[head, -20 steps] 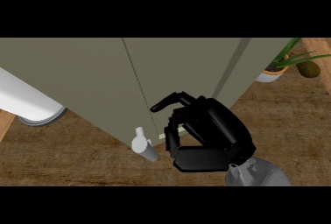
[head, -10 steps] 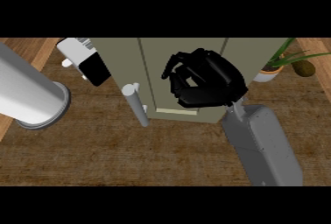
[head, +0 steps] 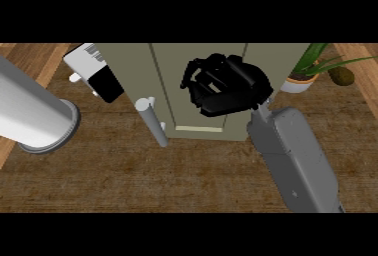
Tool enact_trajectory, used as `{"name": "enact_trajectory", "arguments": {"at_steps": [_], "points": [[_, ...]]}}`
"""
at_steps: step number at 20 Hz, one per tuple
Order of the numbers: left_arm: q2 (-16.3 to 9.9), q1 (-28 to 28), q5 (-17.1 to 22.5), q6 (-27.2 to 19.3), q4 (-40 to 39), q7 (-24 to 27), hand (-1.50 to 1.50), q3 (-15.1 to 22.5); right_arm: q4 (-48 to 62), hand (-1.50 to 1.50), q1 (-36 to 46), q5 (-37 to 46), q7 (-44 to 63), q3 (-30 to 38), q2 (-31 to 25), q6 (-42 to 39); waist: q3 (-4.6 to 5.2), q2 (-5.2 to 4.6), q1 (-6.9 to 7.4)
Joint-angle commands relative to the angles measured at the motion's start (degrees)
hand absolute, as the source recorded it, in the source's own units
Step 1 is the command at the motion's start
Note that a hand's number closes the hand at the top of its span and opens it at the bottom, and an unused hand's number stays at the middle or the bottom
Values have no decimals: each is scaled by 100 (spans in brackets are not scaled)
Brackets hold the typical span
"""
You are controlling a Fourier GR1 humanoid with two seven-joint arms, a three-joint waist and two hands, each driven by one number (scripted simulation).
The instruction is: Pick up the bottled water, place it into the cabinet and close the cabinet
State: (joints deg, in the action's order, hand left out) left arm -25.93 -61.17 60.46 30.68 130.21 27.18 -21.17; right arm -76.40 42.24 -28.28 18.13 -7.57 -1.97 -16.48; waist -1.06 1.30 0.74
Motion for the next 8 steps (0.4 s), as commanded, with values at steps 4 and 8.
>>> {"name": "enact_trajectory", "arguments": {"at_steps": [4, 8], "points": [[25, 219, 43, -110, 25, -272, -150, 70, 1012, 150, 878, -285, -124, 141, 187, 19, 105, -186, 183], [10, 246, 77, 136, -174, -244, -150, -100, 874, 150, 1008, -353, 68, 144, 182, 119, 109, -163, 241]]}}
